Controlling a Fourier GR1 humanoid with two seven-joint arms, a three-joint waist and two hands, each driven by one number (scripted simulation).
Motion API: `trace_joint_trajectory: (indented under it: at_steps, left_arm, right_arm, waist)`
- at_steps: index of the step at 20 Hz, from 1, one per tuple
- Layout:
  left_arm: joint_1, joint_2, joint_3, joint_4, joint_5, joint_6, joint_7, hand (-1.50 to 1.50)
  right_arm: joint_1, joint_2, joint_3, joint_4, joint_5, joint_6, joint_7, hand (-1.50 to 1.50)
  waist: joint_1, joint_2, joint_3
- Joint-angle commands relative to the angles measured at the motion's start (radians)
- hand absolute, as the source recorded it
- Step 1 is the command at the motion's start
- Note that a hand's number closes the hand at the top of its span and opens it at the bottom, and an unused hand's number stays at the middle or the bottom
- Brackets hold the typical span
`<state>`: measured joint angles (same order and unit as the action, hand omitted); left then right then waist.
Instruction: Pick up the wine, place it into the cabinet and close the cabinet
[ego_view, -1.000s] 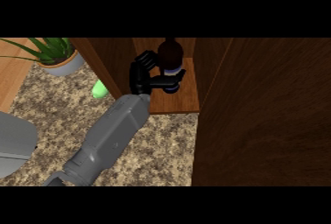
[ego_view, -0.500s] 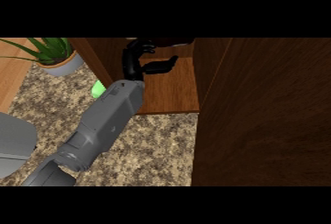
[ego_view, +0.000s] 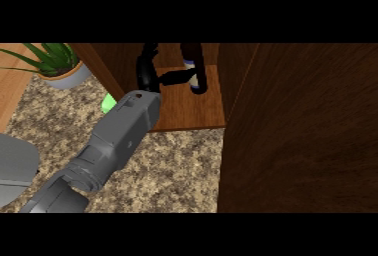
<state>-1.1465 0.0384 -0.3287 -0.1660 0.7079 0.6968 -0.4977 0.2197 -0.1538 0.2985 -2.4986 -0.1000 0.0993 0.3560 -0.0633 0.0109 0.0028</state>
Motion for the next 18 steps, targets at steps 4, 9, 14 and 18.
trace_joint_trajectory:
  at_steps: [4,9,14,18]
  left_arm:
    - [-0.017,0.003,0.014,0.068,-0.025,0.050,-0.007,-1.50]
    - [-0.016,0.057,0.027,0.071,-0.025,-0.019,-0.014,-1.50]
    - [0.022,0.043,0.036,0.036,-0.036,-0.119,-0.113,-1.50]
    - [-0.015,0.038,0.035,0.025,-0.051,-0.151,-0.092,-1.50]
  right_arm:
    - [0.049,-0.005,0.001,-0.158,-0.074,-0.005,0.074,-1.50]
    - [0.092,-0.013,0.042,-0.177,-0.071,0.018,0.055,-1.50]
    - [0.091,-0.021,-0.013,-0.144,-0.090,0.033,0.030,-1.50]
    - [0.111,0.001,0.053,-0.179,-0.047,0.015,0.038,-1.50]
  waist:
    - [0.003,0.004,-0.004]
    - [-0.004,0.003,-0.003]
    - [0.001,0.006,-0.003]
    - [0.012,-0.002,-0.003]
